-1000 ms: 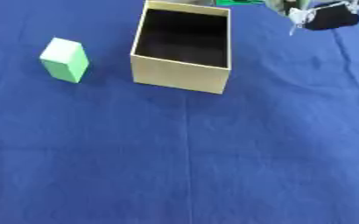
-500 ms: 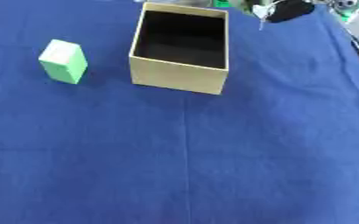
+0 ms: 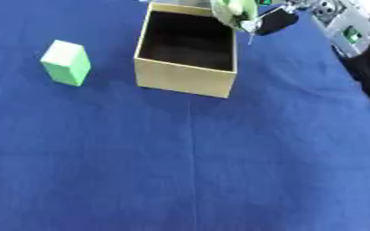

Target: Pick up objects on the table and place them in the box.

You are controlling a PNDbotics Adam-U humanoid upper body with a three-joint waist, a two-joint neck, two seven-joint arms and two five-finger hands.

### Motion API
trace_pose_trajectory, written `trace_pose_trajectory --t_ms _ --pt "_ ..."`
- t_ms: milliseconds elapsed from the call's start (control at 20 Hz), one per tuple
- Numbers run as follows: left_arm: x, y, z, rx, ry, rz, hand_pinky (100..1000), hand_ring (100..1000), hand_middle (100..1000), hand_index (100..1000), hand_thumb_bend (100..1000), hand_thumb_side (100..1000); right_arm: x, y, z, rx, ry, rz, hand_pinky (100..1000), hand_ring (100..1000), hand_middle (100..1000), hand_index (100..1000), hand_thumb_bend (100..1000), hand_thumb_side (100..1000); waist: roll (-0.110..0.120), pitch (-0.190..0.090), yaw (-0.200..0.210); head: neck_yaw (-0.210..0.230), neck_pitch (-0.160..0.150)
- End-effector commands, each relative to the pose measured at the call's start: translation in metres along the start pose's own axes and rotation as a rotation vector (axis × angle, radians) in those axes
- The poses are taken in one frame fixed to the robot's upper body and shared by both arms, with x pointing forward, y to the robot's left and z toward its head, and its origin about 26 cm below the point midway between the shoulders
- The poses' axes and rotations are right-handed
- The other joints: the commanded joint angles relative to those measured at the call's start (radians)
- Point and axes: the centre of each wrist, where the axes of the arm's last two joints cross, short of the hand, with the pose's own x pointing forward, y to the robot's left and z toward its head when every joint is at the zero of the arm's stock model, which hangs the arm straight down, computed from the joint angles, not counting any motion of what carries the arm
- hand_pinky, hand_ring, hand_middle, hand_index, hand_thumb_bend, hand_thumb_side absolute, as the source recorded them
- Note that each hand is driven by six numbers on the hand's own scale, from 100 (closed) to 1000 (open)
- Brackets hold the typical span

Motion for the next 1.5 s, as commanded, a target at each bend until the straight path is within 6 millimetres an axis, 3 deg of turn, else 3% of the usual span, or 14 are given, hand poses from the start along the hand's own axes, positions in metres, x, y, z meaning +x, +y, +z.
trace_pose_trajectory --t_ms 50,150,350,950,1150,1450,1500 --pt "0.007 0.001 -0.008 -0.010 -0.038 0.000 773 646 613 758 227 930 -0.004 -0.016 0.003 -0.012 0.001 0.052 610 597 496 616 100 514 0.002 -0.025 -0.001 -0.001 -0.003" --pt "0.007 0.001 -0.007 -0.009 -0.038 0.000 773 646 613 758 226 930 -0.003 -0.017 0.003 -0.010 0.000 0.067 633 620 546 688 100 627 0.002 -0.026 -0.001 -0.003 -0.004" --pt "0.007 0.001 -0.007 -0.011 -0.035 0.002 773 646 613 758 226 931 0.001 -0.022 -0.001 -0.042 0.010 0.091 649 636 578 725 100 736 0.003 -0.026 0.000 -0.008 -0.009" --pt "0.007 0.000 -0.007 -0.009 -0.034 0.003 773 647 613 757 227 930 0.010 -0.024 -0.013 -0.104 0.021 0.110 648 635 576 728 100 757 -0.007 -0.026 0.011 -0.019 -0.017" --pt "0.008 0.000 -0.008 -0.008 -0.035 0.004 773 647 613 757 226 929 0.014 -0.021 -0.018 -0.049 0.018 0.143 701 726 700 831 100 886 -0.011 -0.024 0.017 -0.023 -0.018" --pt "0.008 0.000 -0.008 -0.007 -0.035 0.005 774 646 612 757 227 931 0.018 -0.025 -0.022 -0.005 0.013 0.181 728 771 762 871 100 969 -0.015 -0.023 0.019 -0.024 -0.016" --pt "0.008 0.000 -0.008 -0.007 -0.035 0.006 774 646 613 757 227 932 0.018 -0.025 -0.022 0.003 0.015 0.188 753 824 805 908 100 1000 -0.016 -0.023 0.019 -0.024 -0.016"
